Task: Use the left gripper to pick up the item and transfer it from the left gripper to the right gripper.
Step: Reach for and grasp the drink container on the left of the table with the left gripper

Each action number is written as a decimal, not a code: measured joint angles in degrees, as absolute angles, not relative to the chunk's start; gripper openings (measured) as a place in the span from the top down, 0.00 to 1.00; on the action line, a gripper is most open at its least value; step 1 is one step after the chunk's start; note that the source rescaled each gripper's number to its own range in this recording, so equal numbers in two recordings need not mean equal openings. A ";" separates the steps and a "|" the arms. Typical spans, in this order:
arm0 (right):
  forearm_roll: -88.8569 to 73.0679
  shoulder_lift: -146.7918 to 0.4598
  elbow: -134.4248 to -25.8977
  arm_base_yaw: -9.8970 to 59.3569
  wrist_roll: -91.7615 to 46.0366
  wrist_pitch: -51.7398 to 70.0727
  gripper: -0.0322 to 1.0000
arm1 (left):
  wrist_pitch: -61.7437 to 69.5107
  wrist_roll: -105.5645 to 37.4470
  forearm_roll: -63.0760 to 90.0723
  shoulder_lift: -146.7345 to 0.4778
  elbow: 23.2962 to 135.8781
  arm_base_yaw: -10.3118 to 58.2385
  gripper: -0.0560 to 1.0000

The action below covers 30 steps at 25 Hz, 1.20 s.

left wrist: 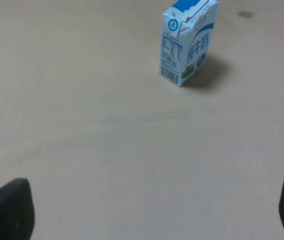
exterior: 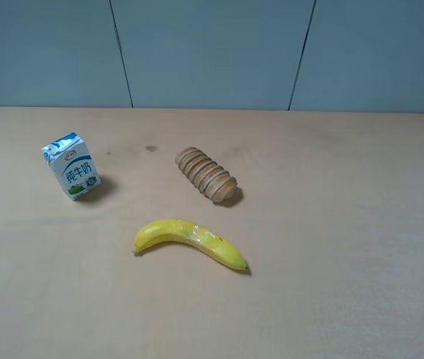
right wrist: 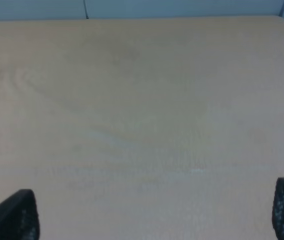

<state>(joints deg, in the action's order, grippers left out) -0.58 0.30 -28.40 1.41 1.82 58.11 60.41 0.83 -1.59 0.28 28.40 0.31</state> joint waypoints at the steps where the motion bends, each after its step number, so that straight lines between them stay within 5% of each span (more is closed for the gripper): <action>1: -0.58 0.30 -28.40 1.41 1.82 58.11 0.00 | 60.41 0.83 -1.59 0.28 28.40 0.31 0.03; 13: -0.58 0.30 -28.40 1.41 1.82 58.11 0.00 | 60.35 0.83 -2.97 -2.56 33.99 0.26 0.03; 30: -0.58 0.30 -28.40 1.41 1.82 58.11 0.00 | 61.17 -6.44 -5.56 -44.02 53.40 1.96 0.03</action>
